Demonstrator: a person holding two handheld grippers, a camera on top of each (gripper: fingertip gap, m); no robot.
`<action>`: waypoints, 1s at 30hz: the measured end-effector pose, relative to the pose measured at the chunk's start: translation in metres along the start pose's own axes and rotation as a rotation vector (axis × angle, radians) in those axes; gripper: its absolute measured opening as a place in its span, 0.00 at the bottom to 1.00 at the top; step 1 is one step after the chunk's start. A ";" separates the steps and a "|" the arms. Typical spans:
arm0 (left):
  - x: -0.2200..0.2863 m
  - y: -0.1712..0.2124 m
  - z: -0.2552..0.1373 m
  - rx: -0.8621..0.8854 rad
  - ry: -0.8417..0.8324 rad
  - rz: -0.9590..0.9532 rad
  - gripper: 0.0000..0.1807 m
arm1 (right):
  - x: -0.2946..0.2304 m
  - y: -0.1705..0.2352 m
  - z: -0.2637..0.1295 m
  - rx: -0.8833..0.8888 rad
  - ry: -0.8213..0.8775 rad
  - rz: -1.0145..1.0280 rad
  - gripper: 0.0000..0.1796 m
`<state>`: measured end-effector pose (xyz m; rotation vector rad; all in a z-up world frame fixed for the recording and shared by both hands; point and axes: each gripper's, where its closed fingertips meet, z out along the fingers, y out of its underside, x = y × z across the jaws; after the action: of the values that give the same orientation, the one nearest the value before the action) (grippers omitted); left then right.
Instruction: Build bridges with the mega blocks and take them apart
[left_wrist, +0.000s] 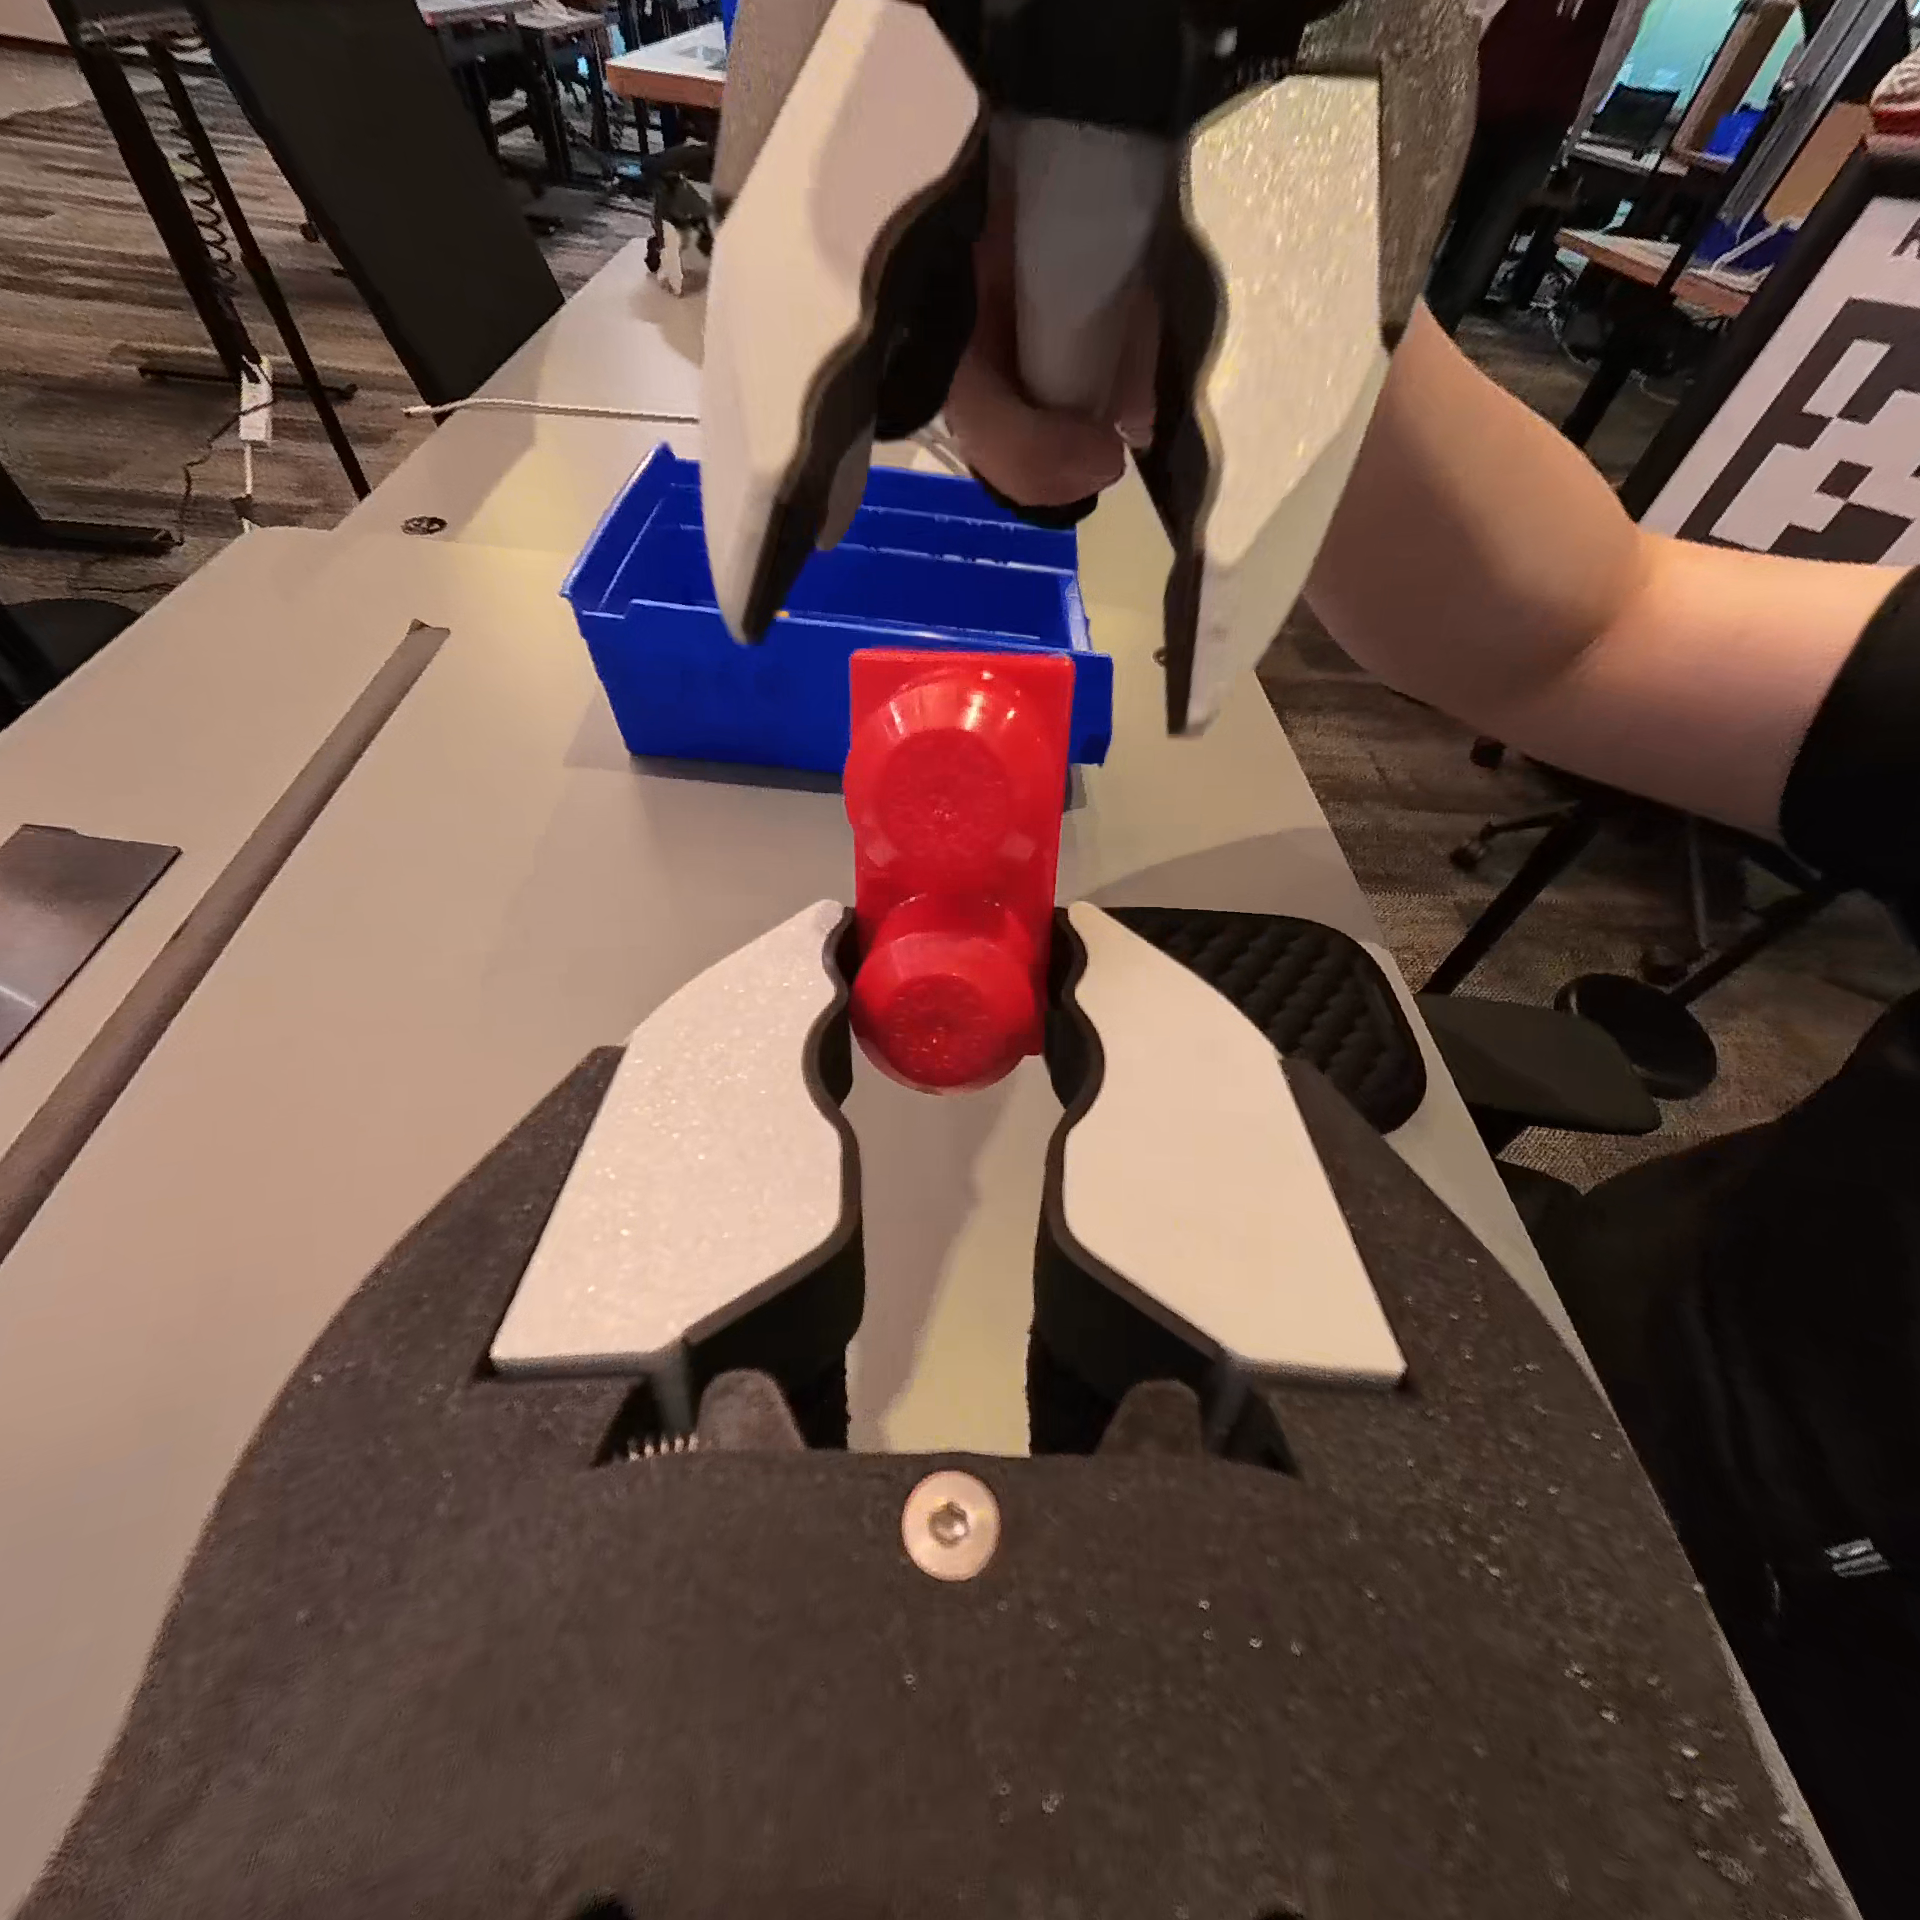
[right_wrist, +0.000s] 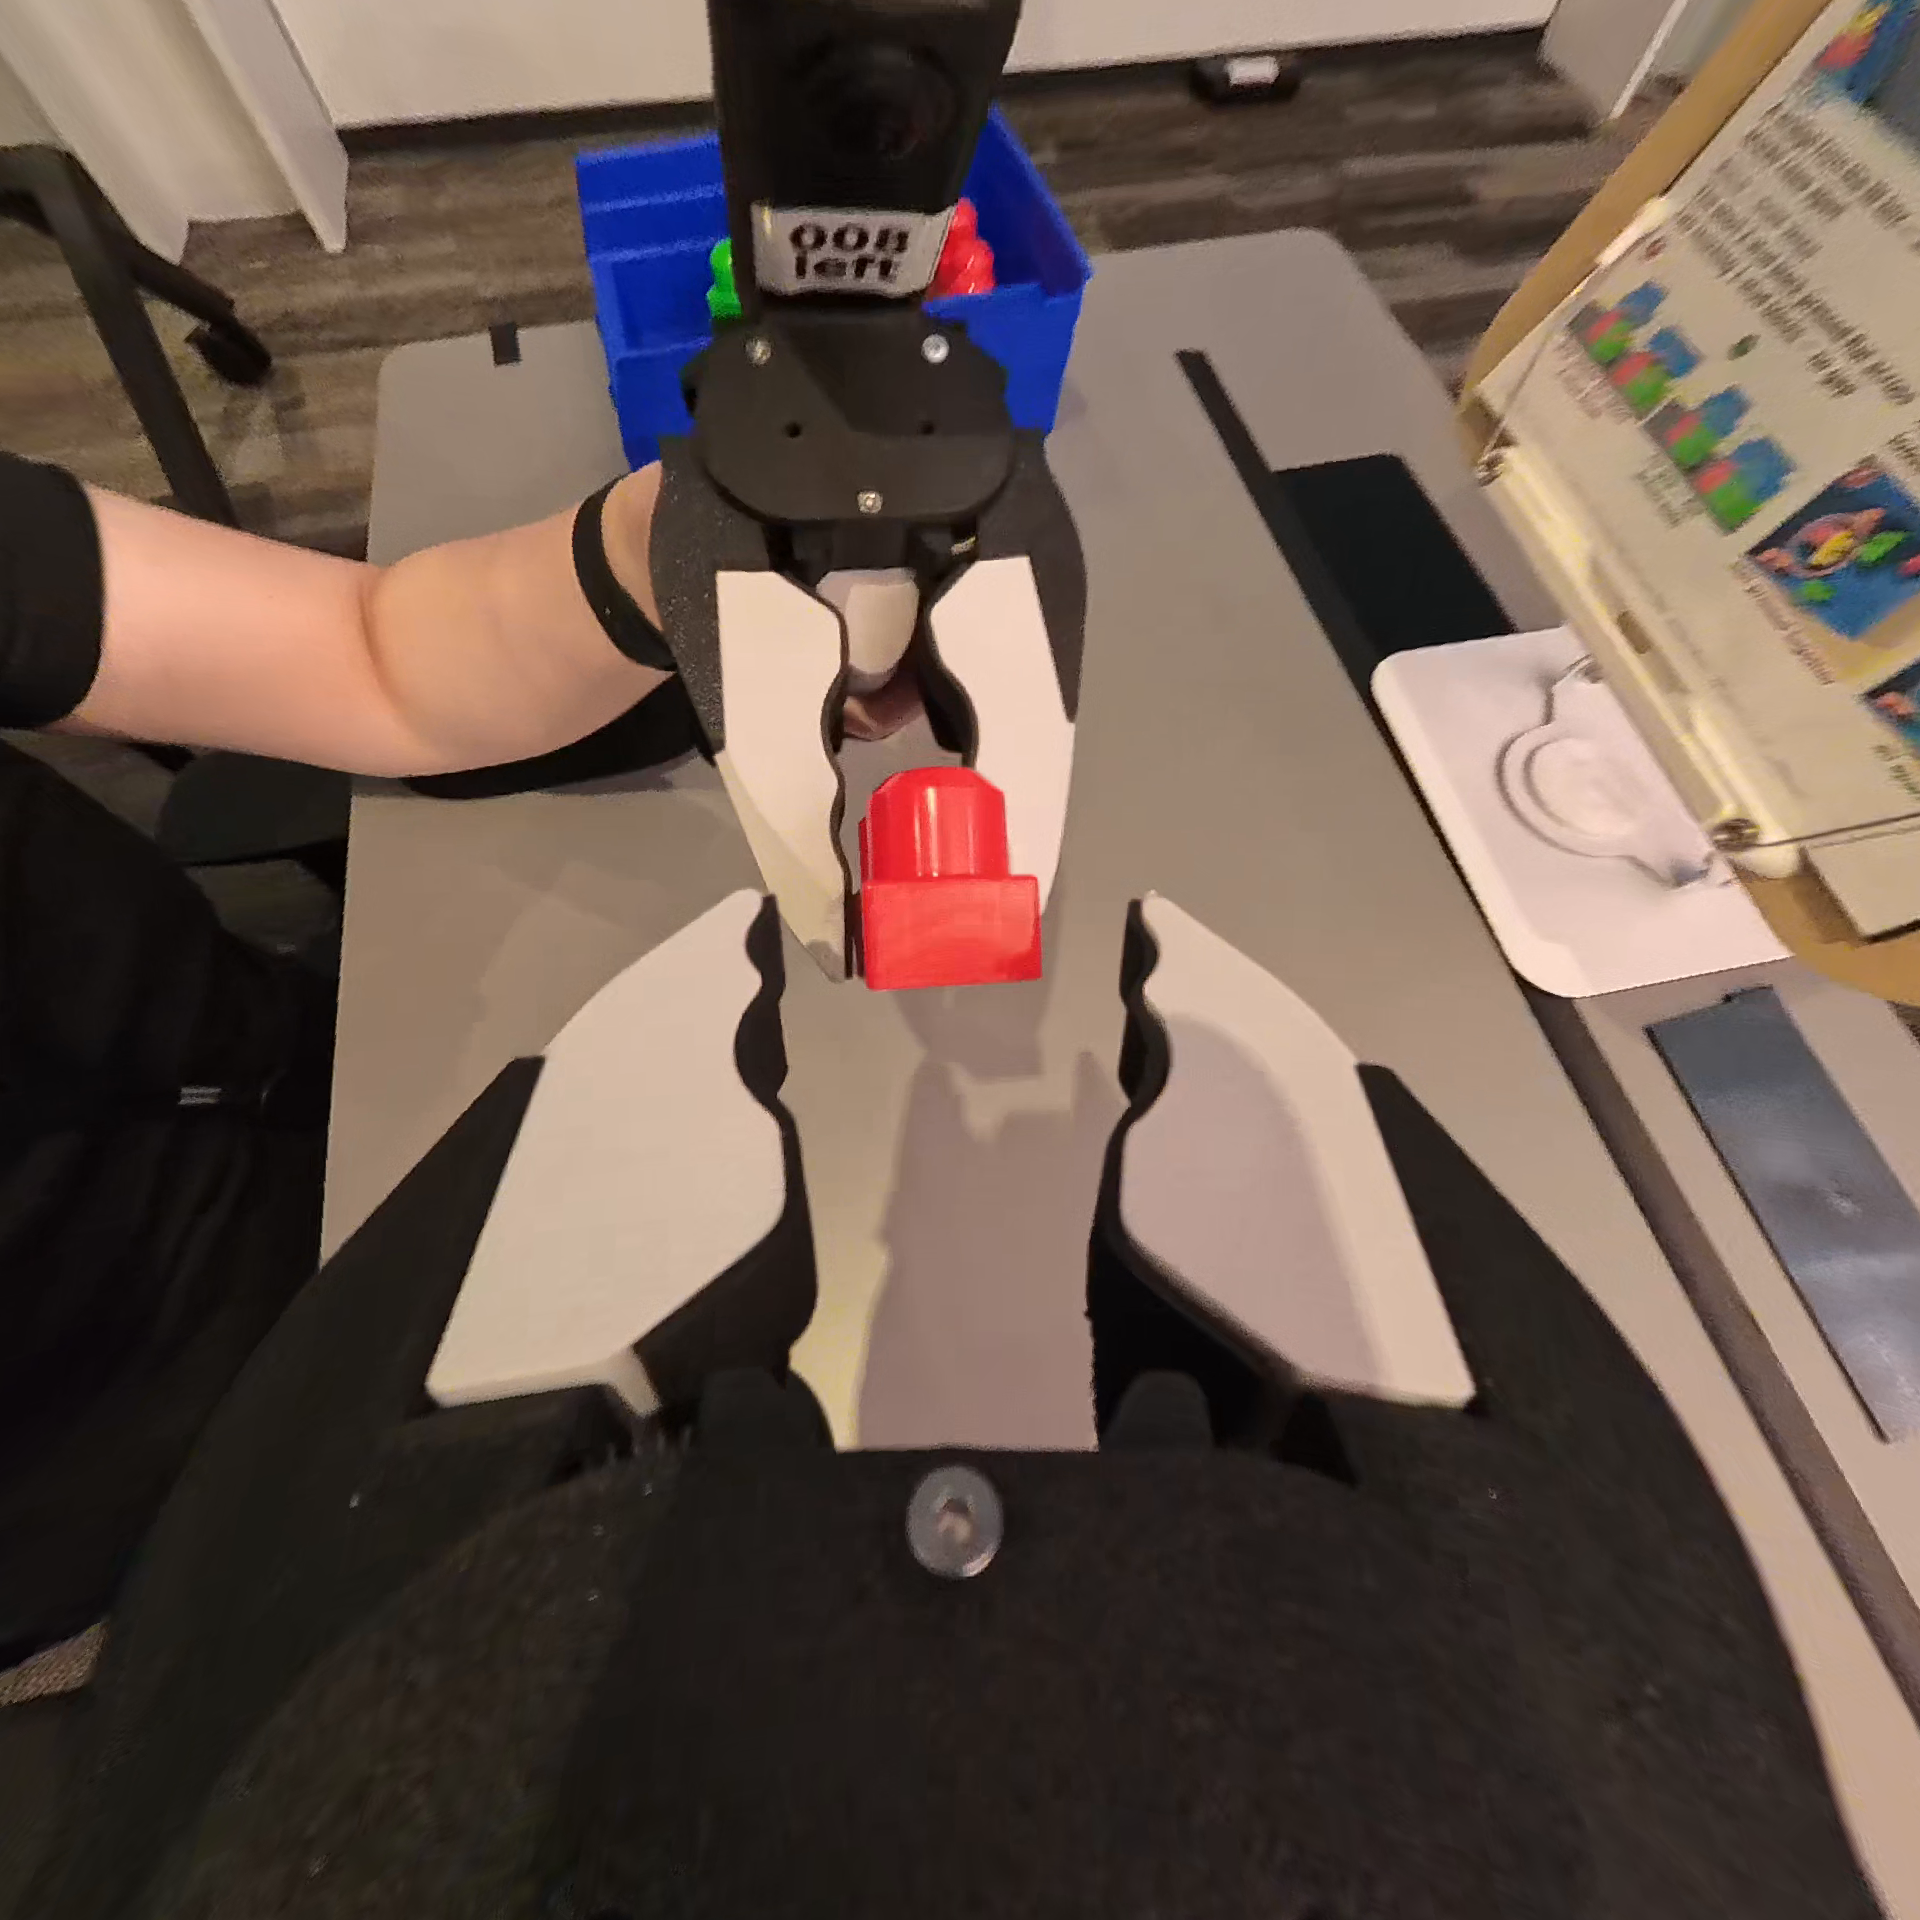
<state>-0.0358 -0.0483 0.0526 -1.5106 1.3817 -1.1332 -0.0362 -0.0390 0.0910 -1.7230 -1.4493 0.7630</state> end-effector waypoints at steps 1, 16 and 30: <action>0.002 0.000 0.001 -0.002 0.007 0.000 0.19 | -0.002 0.002 0.004 -0.016 -0.007 -0.003 0.33; -0.001 0.008 0.006 -0.043 -0.006 0.000 0.32 | 0.024 0.044 -0.078 0.043 0.265 0.033 0.20; -0.010 0.014 0.001 -0.077 -0.045 0.004 0.28 | 0.179 0.354 -0.253 -0.249 1.234 0.623 0.20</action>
<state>-0.0395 -0.0396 0.0377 -1.5775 1.4117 -1.0471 0.3958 0.0660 -0.0644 -2.1997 -0.1524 -0.2786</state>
